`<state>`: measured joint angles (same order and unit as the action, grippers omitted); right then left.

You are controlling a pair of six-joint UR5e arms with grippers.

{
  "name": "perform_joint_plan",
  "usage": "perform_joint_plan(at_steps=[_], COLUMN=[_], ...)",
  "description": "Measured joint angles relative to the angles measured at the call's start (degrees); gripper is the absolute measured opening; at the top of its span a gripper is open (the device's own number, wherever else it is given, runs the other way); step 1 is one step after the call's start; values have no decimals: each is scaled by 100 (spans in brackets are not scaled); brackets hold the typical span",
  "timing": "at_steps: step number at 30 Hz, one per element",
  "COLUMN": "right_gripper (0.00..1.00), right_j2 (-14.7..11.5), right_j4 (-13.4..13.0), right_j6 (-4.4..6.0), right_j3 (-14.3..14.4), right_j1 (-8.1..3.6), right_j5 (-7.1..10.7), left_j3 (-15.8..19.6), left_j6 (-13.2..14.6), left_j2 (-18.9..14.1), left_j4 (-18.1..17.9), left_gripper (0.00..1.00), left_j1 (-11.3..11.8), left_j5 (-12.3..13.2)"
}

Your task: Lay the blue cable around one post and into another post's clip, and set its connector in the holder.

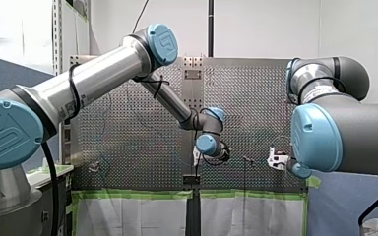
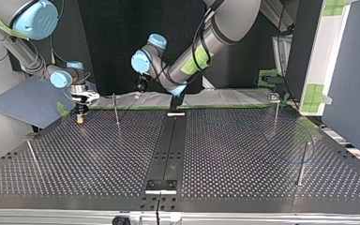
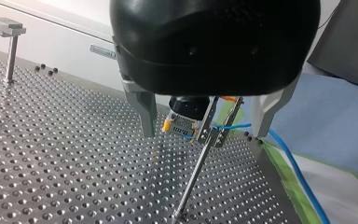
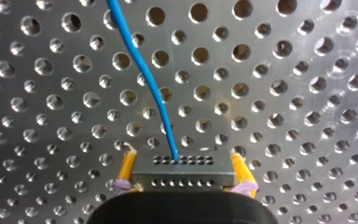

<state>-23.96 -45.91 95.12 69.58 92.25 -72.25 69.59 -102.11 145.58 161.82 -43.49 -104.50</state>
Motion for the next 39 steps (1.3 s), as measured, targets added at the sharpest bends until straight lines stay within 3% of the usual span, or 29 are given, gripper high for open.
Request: perform_joint_plan(at_steps=[15, 21, 26, 35, 39], right_gripper=[0, 0, 0, 0, 0], right_j2=[0, -1, 0, 0, 0], right_j4=[-6, -6, -2, 58, 80], right_j6=[0, 0, 0, 0, 0], right_j3=[0, 0, -1, -2, -2], right_j1=[6, 8, 8, 25, 48], right_j5=[0, 0, 0, 3, 1], left_j3=[1, 133, 339, 756, 974], left_j6=[22, 245, 328, 31, -178], left_j2=[0, -86, -281, -697, -914], left_j4=[11, 158, 36, -375, -592], left_gripper=[100, 100, 100, 100, 100], left_j1=[13, -24, -62, -86, -53], left_j5=[-5, -213, -285, -49, -81])
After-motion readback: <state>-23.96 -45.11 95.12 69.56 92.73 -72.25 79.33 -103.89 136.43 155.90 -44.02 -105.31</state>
